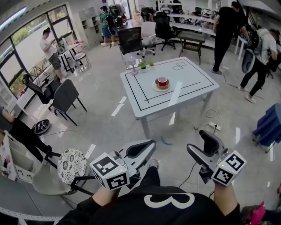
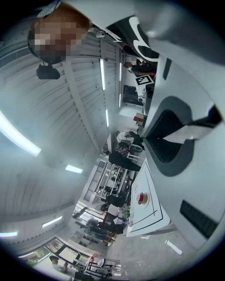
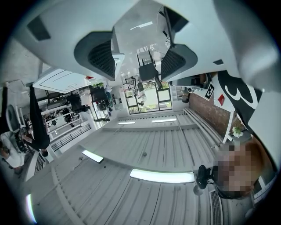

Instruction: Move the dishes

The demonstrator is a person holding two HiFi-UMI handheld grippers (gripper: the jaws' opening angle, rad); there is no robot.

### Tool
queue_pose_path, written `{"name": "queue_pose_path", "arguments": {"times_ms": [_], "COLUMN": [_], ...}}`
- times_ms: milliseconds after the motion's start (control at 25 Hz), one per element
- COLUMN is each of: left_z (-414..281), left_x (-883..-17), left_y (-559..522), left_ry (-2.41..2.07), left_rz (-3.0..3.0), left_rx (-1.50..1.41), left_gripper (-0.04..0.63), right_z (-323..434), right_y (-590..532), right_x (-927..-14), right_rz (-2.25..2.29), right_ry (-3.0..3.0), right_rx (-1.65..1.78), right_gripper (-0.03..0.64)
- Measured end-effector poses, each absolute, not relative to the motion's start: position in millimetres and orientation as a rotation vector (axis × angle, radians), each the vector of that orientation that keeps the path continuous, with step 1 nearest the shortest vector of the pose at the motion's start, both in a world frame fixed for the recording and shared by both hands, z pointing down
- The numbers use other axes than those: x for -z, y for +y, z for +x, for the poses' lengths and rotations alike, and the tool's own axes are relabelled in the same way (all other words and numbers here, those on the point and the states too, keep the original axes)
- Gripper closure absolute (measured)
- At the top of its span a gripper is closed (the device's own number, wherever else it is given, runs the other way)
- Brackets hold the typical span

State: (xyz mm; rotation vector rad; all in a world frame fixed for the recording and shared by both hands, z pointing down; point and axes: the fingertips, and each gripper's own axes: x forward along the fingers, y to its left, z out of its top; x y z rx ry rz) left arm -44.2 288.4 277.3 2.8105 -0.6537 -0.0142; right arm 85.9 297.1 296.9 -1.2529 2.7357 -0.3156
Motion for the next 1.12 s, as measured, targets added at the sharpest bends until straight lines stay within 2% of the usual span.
{"name": "queue_pose_path", "arguments": {"times_ms": [360,1120], "left_z": [-43,-35], "left_x": [-297,-356], "left_y": [201,-85], "left_ry": [-0.629,-0.549], "left_rz": [2.770,2.641], "left_rx": [-0.003,-0.118], "left_gripper": [0.594,0.594], "right_z": [89,89], "right_y": [214,-50], "right_x": [-314,-357], "right_rz": [-1.285,-1.442], "right_ry": [2.724,2.692], "right_rx": [0.375,0.617], "right_gripper": [0.302,0.305]}}
